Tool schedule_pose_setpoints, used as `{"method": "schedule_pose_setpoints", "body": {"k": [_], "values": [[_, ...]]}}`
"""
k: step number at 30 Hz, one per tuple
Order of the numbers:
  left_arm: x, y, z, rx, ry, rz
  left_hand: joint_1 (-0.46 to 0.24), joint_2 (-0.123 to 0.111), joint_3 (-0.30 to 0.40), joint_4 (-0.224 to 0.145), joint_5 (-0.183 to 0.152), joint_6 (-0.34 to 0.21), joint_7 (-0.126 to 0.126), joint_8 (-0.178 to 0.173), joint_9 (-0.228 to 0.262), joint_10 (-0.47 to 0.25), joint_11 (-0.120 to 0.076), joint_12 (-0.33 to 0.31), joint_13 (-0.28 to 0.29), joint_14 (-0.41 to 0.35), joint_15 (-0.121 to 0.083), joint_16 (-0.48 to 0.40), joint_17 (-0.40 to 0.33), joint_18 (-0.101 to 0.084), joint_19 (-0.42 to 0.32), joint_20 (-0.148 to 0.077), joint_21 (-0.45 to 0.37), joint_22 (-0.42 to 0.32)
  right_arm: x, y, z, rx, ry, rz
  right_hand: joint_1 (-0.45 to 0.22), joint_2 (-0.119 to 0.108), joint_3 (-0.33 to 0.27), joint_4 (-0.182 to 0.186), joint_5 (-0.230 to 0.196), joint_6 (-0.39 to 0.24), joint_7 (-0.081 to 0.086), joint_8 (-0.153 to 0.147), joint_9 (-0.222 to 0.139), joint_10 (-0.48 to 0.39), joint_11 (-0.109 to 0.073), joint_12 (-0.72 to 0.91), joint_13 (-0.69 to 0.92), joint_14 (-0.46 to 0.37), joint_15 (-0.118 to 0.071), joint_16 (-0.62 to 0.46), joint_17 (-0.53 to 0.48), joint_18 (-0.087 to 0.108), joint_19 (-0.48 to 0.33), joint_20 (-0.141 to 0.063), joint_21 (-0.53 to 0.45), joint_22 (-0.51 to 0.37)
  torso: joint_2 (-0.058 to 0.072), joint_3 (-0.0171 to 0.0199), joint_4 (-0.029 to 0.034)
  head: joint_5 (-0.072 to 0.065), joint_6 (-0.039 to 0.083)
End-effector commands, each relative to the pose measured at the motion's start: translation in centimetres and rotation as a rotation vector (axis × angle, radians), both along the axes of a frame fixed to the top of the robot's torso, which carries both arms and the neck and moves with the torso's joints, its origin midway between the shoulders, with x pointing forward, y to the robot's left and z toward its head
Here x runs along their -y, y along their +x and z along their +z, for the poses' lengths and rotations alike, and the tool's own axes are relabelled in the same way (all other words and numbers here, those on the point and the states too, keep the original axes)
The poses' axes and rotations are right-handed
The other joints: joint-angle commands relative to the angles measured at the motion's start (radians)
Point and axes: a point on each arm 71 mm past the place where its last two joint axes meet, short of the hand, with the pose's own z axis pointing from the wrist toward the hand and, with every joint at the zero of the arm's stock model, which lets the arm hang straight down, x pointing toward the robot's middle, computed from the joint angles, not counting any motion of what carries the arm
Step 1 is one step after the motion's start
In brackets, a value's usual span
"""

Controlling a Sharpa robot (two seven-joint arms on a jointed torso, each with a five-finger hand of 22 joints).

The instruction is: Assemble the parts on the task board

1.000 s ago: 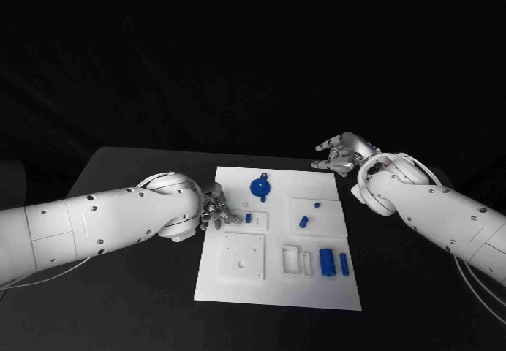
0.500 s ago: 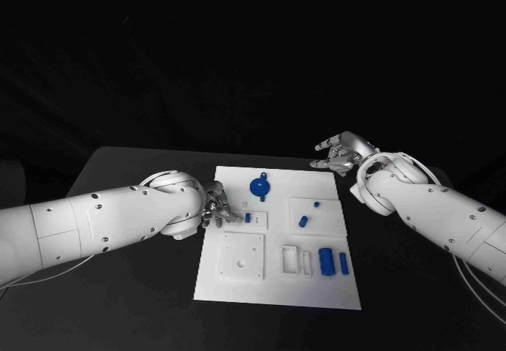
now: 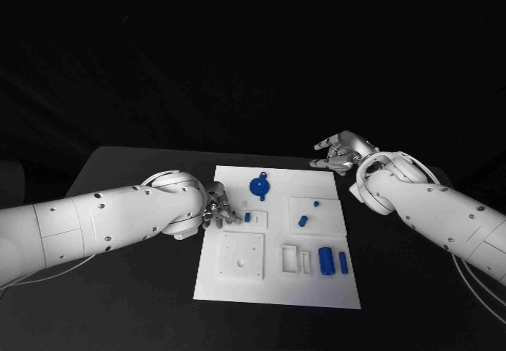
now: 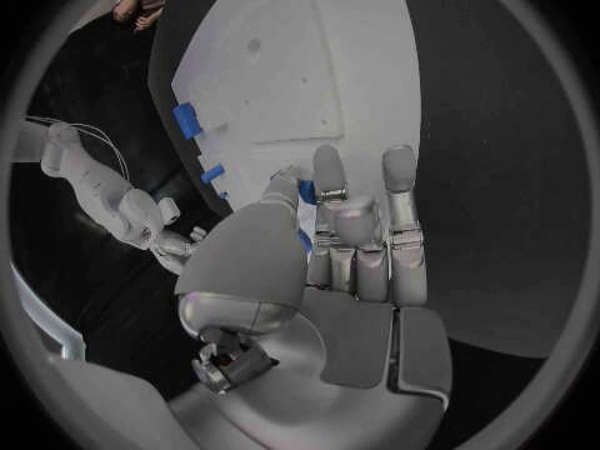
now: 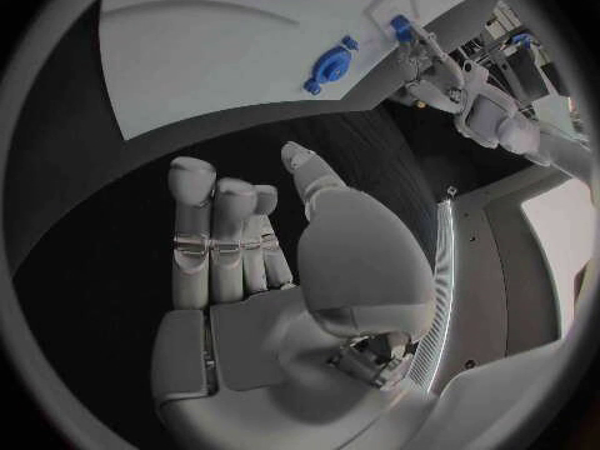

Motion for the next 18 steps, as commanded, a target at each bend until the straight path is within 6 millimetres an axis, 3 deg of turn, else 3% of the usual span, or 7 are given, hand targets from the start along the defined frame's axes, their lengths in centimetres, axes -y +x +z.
{"method": "schedule_pose_setpoints", "body": {"k": [1,2,4,10,14,18], "values": [[0.15,-0.13,-0.15,-0.018,0.012,-0.017,0.017,0.010,0.011,-0.016,0.041,0.001,0.000,-0.009,-0.016,0.031,-0.001,-0.005,-0.002,0.002,0.004,-0.005,-0.003,-0.013,-0.006,-0.003,0.002,0.017,-0.11,-0.03,-0.01,-0.001,-0.004,0.009,-0.007,0.003,0.004,0.001,0.006,0.005,0.001,0.002,0.000,-0.007,-0.002,-0.005,-0.001,-0.004,0.001,-0.003,-0.001,0.013,0.049,0.003,-0.003,-0.002,0.000,-0.0003,0.0006,-0.001,-0.001],[0.14,-0.13,-0.15,-0.017,0.012,-0.017,0.022,0.017,0.020,-0.025,0.051,0.001,0.000,-0.013,-0.023,0.031,-0.001,-0.006,-0.002,0.002,0.004,-0.005,-0.003,-0.012,-0.006,-0.003,0.002,0.017,-0.11,-0.03,-0.01,-0.001,-0.004,0.009,-0.007,0.003,0.004,0.001,0.006,0.005,0.001,0.002,0.000,-0.007,-0.002,-0.005,-0.001,-0.004,0.001,-0.003,-0.001,0.013,0.049,0.003,-0.003,-0.002,0.000,-0.0003,0.0006,-0.001,-0.001],[0.13,-0.11,-0.14,-0.014,0.009,-0.015,0.034,0.029,0.044,-0.047,0.105,-0.004,0.002,-0.016,-0.031,0.031,0.000,-0.008,-0.004,0.001,0.005,-0.006,-0.006,-0.012,-0.007,-0.003,0.002,0.017,-0.09,-0.03,-0.01,-0.001,-0.005,0.009,-0.007,0.003,0.004,0.001,0.006,0.005,0.001,0.002,0.000,-0.007,-0.002,-0.005,-0.001,-0.004,0.001,-0.003,-0.001,0.013,0.049,0.003,-0.003,-0.002,0.000,-0.0004,0.0004,-0.001,0.000],[0.16,-0.05,-0.04,-0.001,-0.004,-0.011,0.008,0.047,0.123,-0.123,0.172,-0.023,0.011,-0.014,-0.049,0.032,0.003,-0.012,-0.006,0.002,0.008,-0.008,-0.011,-0.007,-0.007,0.000,0.005,0.018,-0.10,-0.03,-0.02,-0.002,-0.005,0.009,-0.007,0.003,0.004,0.001,0.006,0.005,0.001,0.002,0.000,-0.007,-0.002,-0.005,-0.001,-0.004,0.001,-0.003,-0.001,0.013,0.049,0.003,-0.003,-0.002,0.000,-0.0003,0.0003,0.000,0.001],[0.19,-0.06,-0.01,0.001,-0.011,-0.010,-0.025,0.051,0.149,-0.161,0.180,-0.027,0.012,-0.006,-0.059,0.032,0.004,-0.012,-0.007,0.002,0.008,-0.008,-0.015,-0.005,-0.007,0.001,0.007,0.017,-0.10,-0.03,-0.03,-0.003,-0.005,0.010,-0.009,0.002,0.009,-0.002,0.007,0.005,0.001,0.002,0.000,-0.007,-0.002,-0.004,-0.001,-0.004,0.001,-0.004,0.000,0.013,0.049,0.003,-0.002,-0.002,0.000,-0.0004,-0.0001,0.001,0.002],[0.19,-0.08,0.00,0.001,-0.017,-0.011,-0.031,0.040,0.140,-0.166,0.173,-0.024,0.010,-0.008,-0.069,0.033,0.003,-0.012,-0.007,0.002,0.008,-0.008,-0.016,-0.006,-0.007,0.001,0.006,0.017,-0.08,-0.03,-0.04,-0.004,-0.006,0.010,-0.009,0.002,0.009,-0.002,0.007,0.005,0.001,0.002,0.000,-0.007,-0.002,-0.004,-0.001,-0.004,0.001,-0.004,0.000,0.013,0.049,0.003,-0.002,-0.002,0.000,-0.0003,0.0006,0.001,0.002]]}}
